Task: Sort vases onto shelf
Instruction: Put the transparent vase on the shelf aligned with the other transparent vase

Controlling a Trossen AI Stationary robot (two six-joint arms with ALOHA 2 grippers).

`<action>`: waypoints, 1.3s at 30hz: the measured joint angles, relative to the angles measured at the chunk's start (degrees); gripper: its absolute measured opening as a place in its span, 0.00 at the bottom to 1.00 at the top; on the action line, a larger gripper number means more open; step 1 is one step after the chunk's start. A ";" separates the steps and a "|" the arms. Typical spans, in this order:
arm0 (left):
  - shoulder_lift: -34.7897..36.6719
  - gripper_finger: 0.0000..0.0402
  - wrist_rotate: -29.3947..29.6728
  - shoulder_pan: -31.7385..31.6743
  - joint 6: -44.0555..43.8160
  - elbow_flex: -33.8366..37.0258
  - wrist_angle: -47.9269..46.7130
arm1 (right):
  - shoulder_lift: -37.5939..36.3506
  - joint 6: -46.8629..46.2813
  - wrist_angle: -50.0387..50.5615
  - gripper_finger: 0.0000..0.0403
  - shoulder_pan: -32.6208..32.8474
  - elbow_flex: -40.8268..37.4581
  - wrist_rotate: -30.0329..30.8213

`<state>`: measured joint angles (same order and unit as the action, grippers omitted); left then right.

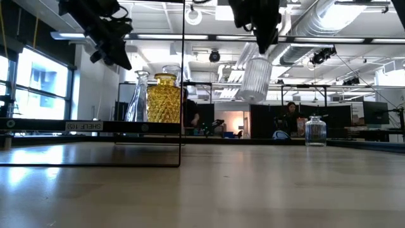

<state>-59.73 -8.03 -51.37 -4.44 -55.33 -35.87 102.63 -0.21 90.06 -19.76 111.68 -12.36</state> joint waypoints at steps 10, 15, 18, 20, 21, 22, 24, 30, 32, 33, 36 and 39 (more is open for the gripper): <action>9.55 0.00 0.47 0.62 -9.05 0.00 -1.25 | -0.16 1.47 -3.64 0.00 7.70 0.00 -3.18; 15.03 0.00 0.45 2.30 -12.19 0.00 -1.52 | -0.16 -1.36 -8.65 0.00 9.91 0.00 -4.63; 17.79 0.00 0.44 3.57 -13.49 0.00 -2.01 | -0.13 -4.84 -13.65 0.00 10.94 0.00 -4.89; 19.26 0.00 0.45 4.26 -13.54 0.00 -2.08 | -0.13 -7.21 -17.65 0.00 11.58 0.00 -5.27; 19.96 0.00 0.39 4.58 -13.77 0.00 -2.09 | -0.13 -8.41 -19.73 0.00 11.91 0.00 -5.32; 20.53 0.00 0.07 4.81 -14.25 0.00 -2.09 | -0.13 -9.51 -21.80 0.00 12.24 0.00 -5.61; 21.46 0.00 -0.90 5.31 -15.47 0.00 -2.24 | -0.11 -11.87 -26.58 0.00 12.86 0.00 -7.37; 23.40 0.00 -3.59 6.90 -16.01 -0.02 -5.29 | -0.09 -16.59 -43.24 0.00 15.24 0.00 -8.82; 24.02 0.00 -3.61 7.28 -15.77 -0.02 -6.17 | -0.09 -17.66 -46.52 0.00 15.66 0.00 -7.90; 24.36 0.00 -3.61 7.32 -15.52 -0.02 -6.55 | -0.09 -17.83 -47.54 0.00 15.77 0.00 -7.10; 25.38 0.00 -3.61 7.32 -15.44 -0.02 -7.17 | -0.07 -17.99 -48.99 0.00 15.79 0.00 -4.58; 26.49 0.00 -3.82 7.32 -15.46 -0.02 -7.92 | 0.82 -18.15 -51.87 0.00 15.73 0.02 -4.35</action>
<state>-33.23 -11.84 -44.05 -19.90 -55.35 -43.79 103.45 -18.36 38.19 -4.03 111.70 -16.71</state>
